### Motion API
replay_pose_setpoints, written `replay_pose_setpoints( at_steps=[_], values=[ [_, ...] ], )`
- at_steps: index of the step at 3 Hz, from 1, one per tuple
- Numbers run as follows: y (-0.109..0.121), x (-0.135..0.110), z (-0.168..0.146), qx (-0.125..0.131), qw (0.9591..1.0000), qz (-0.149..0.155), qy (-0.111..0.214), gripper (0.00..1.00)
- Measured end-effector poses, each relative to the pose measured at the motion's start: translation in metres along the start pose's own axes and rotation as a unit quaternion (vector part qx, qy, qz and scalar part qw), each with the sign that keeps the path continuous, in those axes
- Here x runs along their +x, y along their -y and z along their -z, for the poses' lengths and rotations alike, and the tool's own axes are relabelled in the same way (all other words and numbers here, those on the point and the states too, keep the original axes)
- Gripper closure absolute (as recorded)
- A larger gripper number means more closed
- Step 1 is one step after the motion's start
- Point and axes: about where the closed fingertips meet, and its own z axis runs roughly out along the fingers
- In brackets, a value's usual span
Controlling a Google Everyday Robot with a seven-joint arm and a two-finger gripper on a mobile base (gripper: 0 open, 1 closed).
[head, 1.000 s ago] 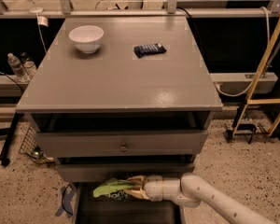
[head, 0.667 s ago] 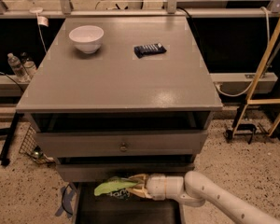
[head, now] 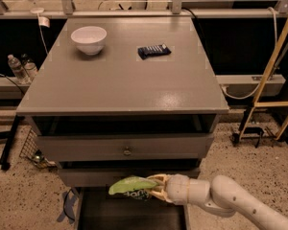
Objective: Pick green rice chip bag from bottom drawer and place on counter
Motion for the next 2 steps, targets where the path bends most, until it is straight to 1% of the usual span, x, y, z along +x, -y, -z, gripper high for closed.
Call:
replay_pose_setpoints(
  at_steps=[1, 2],
  values=[
    [0.0207, -0.0201, 0.057, 0.036, 0.9993, 0.013, 0.0, 1.0],
    [0.0221, -0.023, 0.0613, 0.042, 0.999, 0.016, -0.002, 1.0]
  ],
)
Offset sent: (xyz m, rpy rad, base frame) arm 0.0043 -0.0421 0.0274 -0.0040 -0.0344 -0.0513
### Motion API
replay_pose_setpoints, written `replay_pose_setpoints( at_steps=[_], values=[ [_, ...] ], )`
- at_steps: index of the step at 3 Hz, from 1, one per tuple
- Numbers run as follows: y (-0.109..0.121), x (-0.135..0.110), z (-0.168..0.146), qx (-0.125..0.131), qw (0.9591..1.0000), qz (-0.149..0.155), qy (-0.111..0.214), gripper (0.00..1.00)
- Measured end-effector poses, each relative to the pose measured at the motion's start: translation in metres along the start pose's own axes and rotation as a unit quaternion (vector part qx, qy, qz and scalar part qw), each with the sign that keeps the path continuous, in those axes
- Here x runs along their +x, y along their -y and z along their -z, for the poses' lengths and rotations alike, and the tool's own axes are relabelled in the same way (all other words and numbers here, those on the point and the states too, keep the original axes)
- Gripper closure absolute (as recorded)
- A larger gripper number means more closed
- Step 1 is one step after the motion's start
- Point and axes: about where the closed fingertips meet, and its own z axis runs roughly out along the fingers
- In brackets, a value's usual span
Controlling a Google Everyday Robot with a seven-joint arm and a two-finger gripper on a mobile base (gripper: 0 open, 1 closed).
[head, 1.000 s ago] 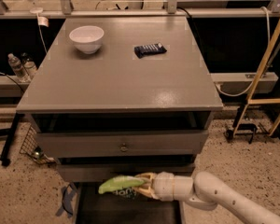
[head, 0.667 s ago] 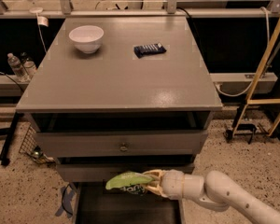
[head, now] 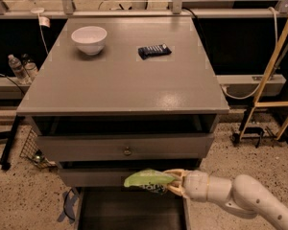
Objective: Pick green rice chip bag from bottom drawer and place on counter
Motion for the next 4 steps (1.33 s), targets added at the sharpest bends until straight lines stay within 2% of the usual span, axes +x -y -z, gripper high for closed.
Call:
replay_pose_setpoints(
  at_steps=[1, 2, 3, 4],
  values=[
    [0.01, -0.014, 0.022, 0.027, 0.9995, 0.016, -0.01, 1.0],
    [0.029, -0.057, 0.066, 0.072, 0.995, 0.062, -0.03, 1.0],
    [0.044, -0.098, 0.099, 0.1, 0.9887, 0.101, -0.046, 1.0],
    [0.052, -0.133, 0.119, 0.118, 0.982, 0.134, -0.061, 1.0]
  ],
)
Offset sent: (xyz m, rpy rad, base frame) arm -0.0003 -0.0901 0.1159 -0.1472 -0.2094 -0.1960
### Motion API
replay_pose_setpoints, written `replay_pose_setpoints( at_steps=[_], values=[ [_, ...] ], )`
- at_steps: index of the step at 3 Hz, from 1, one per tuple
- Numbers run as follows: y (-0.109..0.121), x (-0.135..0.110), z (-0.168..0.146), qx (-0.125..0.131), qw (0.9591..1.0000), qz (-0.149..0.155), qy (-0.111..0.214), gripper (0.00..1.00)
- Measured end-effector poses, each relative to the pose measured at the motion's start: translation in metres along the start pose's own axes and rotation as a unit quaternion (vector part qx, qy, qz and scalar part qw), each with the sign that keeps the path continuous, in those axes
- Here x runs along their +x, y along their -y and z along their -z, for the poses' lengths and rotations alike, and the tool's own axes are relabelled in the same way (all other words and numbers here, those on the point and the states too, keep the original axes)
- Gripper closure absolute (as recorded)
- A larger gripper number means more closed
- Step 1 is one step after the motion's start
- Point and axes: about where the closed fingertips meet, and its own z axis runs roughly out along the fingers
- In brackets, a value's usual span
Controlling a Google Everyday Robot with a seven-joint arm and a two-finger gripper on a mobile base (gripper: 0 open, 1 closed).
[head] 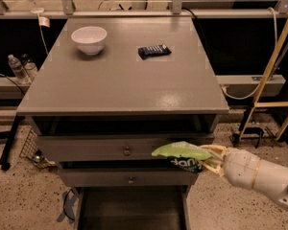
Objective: Pick green rice chip bag from bottom drawer and place on counter
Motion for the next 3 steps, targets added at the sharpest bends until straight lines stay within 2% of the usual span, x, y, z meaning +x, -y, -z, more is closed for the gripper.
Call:
replay_pose_setpoints(
  at_steps=[1, 2, 3],
  values=[
    [0.0, 0.0, 0.0, 0.0, 1.0, 0.0, 0.0, 1.0],
    [0.012, -0.009, 0.008, 0.011, 0.9997, 0.018, -0.008, 1.0],
    [0.037, -0.033, 0.025, 0.028, 0.9981, 0.052, -0.016, 1.0]
  ],
)
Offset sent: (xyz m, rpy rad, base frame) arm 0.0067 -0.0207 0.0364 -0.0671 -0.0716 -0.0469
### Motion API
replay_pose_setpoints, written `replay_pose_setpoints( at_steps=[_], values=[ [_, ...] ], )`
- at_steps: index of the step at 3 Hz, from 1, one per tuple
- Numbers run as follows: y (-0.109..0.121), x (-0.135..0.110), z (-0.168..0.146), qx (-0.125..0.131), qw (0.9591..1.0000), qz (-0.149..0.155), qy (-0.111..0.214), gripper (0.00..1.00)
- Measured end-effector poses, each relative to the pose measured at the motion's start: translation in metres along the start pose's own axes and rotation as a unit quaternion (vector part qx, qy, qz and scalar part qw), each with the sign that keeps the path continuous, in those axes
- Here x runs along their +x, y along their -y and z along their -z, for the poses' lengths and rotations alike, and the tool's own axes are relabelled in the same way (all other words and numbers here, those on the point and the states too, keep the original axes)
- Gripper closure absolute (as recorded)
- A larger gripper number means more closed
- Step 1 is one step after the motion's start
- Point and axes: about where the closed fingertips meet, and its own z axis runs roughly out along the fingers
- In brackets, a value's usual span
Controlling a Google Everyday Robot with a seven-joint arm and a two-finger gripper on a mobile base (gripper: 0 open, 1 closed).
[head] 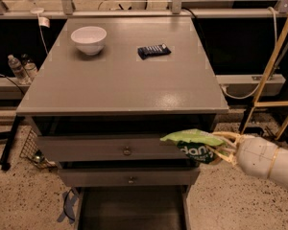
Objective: Pick green rice chip bag from bottom drawer and place on counter
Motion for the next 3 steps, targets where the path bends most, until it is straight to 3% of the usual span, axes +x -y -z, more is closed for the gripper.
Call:
replay_pose_setpoints(
  at_steps=[1, 2, 3],
  values=[
    [0.036, -0.02, 0.017, 0.015, 0.9992, 0.035, -0.01, 1.0],
    [0.081, -0.044, 0.037, 0.038, 0.9955, 0.083, -0.025, 1.0],
    [0.103, -0.058, 0.047, 0.051, 0.9919, 0.111, -0.033, 1.0]
  ],
)
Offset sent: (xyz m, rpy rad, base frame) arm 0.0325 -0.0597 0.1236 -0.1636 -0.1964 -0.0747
